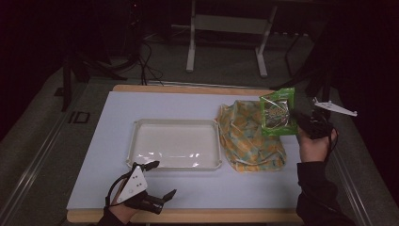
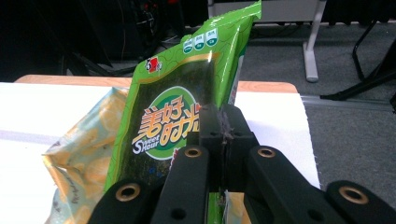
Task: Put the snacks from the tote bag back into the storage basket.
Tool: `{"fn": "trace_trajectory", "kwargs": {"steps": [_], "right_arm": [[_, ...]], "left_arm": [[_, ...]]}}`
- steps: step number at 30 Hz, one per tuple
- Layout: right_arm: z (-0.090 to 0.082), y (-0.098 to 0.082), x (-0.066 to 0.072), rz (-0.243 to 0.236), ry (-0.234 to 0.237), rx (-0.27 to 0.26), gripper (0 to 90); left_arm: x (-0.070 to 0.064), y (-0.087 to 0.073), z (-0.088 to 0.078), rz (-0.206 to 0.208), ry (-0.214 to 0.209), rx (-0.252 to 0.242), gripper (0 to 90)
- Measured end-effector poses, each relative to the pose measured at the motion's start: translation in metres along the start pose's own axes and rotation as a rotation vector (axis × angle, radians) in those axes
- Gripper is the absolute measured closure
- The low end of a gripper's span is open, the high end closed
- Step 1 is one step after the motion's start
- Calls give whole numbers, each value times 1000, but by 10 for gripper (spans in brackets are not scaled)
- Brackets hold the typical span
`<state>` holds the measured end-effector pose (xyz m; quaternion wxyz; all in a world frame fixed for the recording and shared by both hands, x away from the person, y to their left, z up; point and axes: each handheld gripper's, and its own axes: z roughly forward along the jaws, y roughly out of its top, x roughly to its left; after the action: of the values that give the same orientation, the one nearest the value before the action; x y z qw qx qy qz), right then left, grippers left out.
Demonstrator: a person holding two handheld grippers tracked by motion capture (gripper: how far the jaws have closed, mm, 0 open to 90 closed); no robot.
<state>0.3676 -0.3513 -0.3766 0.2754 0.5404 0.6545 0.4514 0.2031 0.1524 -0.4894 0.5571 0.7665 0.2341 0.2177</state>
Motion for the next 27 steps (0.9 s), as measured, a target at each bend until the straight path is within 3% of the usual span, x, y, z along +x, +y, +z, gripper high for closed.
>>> {"fn": "trace_trajectory", "kwargs": {"steps": [27], "right_arm": [[1,22,39,-38,70,-34,892]], "left_arm": [[0,0,0,-2,-1,1,4]]}}
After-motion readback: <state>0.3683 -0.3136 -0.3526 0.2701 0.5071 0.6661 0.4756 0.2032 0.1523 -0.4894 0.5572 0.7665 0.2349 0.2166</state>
